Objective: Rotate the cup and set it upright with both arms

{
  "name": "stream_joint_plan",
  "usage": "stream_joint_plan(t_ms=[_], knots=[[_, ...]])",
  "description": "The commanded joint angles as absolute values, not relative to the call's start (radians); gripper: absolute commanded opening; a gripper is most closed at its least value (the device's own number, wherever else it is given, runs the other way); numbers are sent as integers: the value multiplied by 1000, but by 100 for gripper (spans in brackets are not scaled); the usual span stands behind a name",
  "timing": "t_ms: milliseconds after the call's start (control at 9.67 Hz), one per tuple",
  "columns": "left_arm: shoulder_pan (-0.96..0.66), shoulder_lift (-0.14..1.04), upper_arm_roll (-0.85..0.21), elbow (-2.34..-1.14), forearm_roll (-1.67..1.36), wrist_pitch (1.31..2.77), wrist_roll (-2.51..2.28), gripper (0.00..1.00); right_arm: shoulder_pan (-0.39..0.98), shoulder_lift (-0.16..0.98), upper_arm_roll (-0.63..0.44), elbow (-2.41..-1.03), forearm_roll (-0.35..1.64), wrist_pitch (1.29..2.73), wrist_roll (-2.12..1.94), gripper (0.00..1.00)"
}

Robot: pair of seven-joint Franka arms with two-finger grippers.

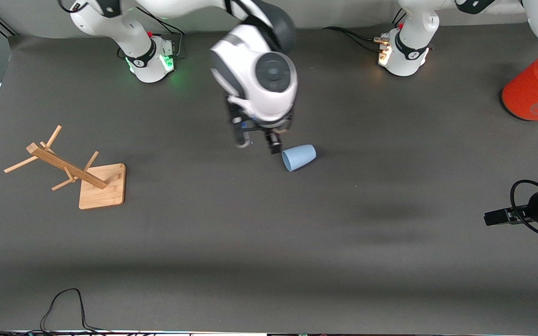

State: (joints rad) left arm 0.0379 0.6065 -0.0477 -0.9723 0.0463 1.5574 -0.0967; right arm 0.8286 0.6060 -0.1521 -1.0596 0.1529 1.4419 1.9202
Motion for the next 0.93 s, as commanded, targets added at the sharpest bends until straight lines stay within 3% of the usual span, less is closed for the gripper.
stream_joint_plan(t_ms=[0,414,828], knots=[[38,598,-46,-969,37,1537,-92,100,720,493,-156,-1092,166,1329,1650,100],[38,598,-46,-969,35,1536,-92,100,488,326,-160,-1182,146,1238,1142,100],[41,598,-46,-969,35,1511,-91,100,237,119,-143,-1432,118,1375,600,100]])
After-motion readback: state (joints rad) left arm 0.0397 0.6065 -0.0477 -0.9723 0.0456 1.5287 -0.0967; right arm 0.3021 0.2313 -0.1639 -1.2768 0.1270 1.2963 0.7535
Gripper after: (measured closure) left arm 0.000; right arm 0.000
